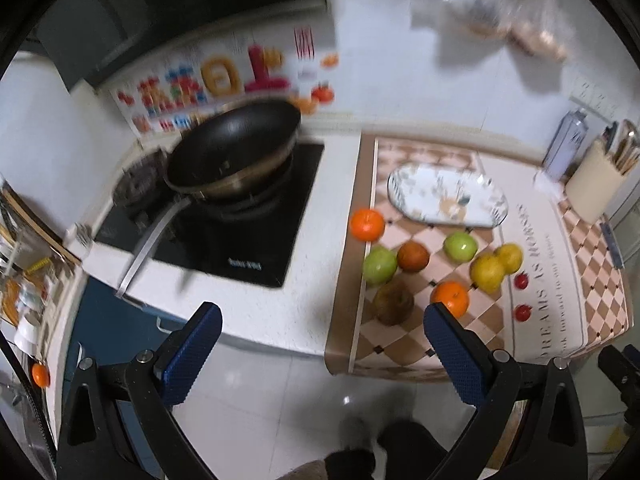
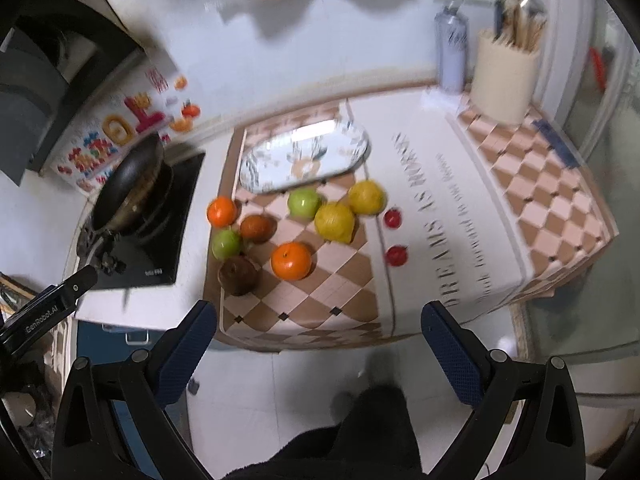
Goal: Organize fruits
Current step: 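Lower both tools toward the cluster of loose fruits on the mat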
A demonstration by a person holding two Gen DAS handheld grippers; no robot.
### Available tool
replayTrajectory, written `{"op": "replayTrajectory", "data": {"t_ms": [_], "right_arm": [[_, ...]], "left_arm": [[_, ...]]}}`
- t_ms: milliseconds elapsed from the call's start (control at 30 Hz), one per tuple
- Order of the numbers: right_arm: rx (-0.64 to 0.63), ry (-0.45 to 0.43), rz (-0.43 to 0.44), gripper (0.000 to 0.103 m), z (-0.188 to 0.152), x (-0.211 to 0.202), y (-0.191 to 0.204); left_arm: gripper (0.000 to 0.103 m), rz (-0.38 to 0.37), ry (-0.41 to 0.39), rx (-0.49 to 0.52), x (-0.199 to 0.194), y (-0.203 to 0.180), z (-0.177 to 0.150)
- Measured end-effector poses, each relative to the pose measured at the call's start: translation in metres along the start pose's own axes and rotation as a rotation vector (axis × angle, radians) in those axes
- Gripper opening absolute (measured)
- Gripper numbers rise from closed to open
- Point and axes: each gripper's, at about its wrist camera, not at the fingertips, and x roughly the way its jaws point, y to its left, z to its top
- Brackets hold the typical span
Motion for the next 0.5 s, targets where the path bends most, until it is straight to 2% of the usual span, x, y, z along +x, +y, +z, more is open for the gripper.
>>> {"op": "replayTrajectory", "data": {"t_ms": [167, 267, 400, 500], "right_arm": [[-0.069, 0.129, 0.040, 0.100, 0.023, 0.092, 0.012], [-0.122, 0.207, 0.051, 0.094, 0.036, 0.150, 0.025], [-0.166, 0.295, 0.057, 0.085, 0.048, 0.215, 0.035], [-0.196, 0.359, 0.081, 0.082, 0.052, 0.256, 0.043]], "left_arm": [[0.102, -0.022, 0.175, -0.029, 0.076, -0.006, 0.004], [0.098, -0.036, 0.275, -0.068, 0.117, -0.008, 0.005], [0.095, -0.048, 0.395, -0.108, 0.161, -0.011, 0.005], [0.095, -0.059, 0.473, -0.135, 0.186, -0.013, 0.004]]}}
